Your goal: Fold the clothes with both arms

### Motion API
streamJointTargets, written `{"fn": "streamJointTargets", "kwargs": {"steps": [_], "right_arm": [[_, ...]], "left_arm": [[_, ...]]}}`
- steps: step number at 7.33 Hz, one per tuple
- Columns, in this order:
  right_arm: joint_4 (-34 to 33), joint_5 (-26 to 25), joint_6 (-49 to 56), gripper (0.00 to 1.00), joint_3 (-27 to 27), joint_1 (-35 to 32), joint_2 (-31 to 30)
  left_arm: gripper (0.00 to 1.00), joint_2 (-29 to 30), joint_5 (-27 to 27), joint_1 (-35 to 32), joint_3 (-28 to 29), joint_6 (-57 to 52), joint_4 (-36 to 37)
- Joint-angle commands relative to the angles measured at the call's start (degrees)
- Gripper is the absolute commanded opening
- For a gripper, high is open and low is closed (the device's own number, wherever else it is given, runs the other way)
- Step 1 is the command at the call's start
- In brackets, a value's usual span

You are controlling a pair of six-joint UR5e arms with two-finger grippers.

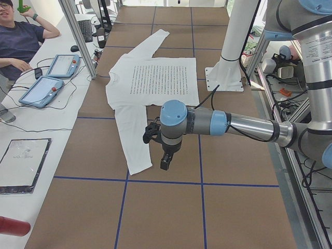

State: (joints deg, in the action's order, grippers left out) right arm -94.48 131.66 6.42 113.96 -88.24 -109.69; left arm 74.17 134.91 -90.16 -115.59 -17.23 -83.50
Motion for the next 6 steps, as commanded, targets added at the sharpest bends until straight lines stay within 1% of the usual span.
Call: {"fn": "streamJointTargets", "kwargs": {"steps": [1,2,3,4,5,6], "right_arm": [[0.1,0.2,-0.3,1.00,0.0,0.1,0.1],[0.7,0.2,-0.4,1.00,0.2,0.1,2.4],[2.1,-0.2,-0.8,1.00,0.3,0.1,5.4],[4.3,-0.6,-2.3,1.00,-0.8,0.0,10.8],[4.4,0.3,-5.9,1.00,-2.2,0.1,13.2],[4.8,2.1,-6.8,1.00,-2.3,0.1,13.1]], "left_arm": [[1.00,0.0,-0.1,0.0,-2.1,0.0,-0.3],[1.00,0.1,-0.3,0.0,-4.0,0.3,-0.4],[1.00,2.5,-0.6,0.0,-5.2,0.7,-2.4],[1.00,6.1,-0.4,0.0,-4.6,0.7,-4.1],[1.00,12.4,-0.6,-0.1,-0.4,1.3,-8.9],[1.00,14.2,-0.5,-0.3,3.1,1.8,-13.1]]}}
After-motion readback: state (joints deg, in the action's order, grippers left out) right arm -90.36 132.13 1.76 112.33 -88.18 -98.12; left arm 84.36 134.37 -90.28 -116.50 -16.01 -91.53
